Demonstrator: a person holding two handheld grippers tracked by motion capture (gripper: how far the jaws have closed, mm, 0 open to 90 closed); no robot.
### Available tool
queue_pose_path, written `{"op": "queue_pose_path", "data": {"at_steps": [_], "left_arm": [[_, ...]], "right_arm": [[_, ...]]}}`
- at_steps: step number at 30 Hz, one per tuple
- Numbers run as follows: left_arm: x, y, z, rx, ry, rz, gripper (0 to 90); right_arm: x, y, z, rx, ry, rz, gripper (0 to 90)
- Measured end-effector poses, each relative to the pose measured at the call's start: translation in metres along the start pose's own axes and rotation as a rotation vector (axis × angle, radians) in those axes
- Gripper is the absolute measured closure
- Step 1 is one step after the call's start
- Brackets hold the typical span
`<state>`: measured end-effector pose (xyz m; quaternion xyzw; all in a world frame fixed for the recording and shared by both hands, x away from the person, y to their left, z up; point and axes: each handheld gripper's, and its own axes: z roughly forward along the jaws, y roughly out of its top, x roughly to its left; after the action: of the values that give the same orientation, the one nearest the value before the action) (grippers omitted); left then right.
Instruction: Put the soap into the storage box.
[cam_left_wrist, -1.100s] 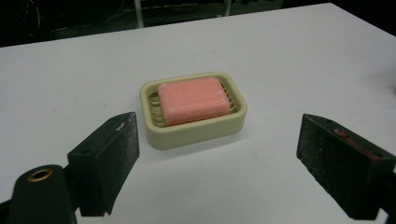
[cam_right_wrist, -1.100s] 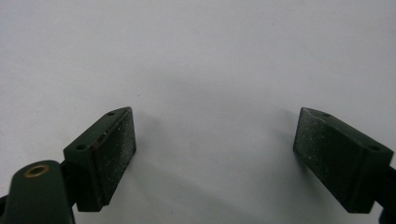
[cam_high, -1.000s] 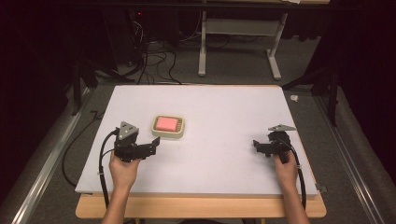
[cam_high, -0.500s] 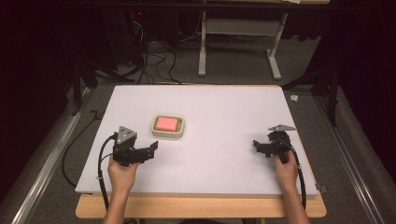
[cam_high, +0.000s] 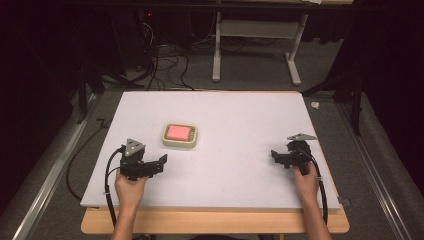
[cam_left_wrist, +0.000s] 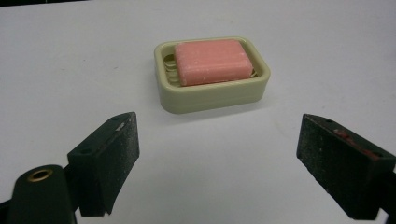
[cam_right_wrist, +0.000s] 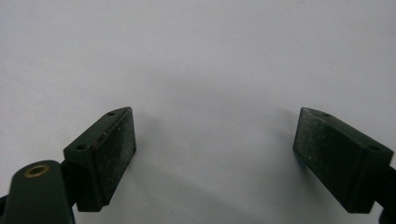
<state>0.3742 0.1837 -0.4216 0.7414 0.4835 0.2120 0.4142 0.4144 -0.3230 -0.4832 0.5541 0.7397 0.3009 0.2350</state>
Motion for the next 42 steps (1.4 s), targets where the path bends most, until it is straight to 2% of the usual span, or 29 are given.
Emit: {"op": "queue_pose_path", "data": {"at_steps": [12, 20, 25, 26, 34, 42], "left_arm": [[0.006, -0.006, 0.007, 0.02, 0.008, -0.019, 14.1], [0.01, -0.01, 0.014, 0.041, 0.026, -0.024, 14.2], [0.012, -0.013, 0.018, 0.05, 0.02, -0.016, 14.2], [0.013, -0.014, 0.02, 0.058, 0.02, -0.027, 14.2], [0.016, -0.016, 0.028, 0.073, 0.031, -0.037, 14.2], [0.018, -0.02, 0.041, 0.113, 0.053, -0.027, 14.2]], "right_arm": [[0.0, 0.0, 0.0, 0.0, 0.0, 0.0, 13.6], [0.0, 0.0, 0.0, 0.0, 0.0, 0.0, 13.6], [0.0, 0.0, 0.0, 0.0, 0.0, 0.0, 13.6], [0.0, 0.0, 0.0, 0.0, 0.0, 0.0, 13.6], [0.0, 0.0, 0.0, 0.0, 0.0, -0.001, 13.6], [0.0, 0.0, 0.0, 0.0, 0.0, 0.001, 13.6]]}}
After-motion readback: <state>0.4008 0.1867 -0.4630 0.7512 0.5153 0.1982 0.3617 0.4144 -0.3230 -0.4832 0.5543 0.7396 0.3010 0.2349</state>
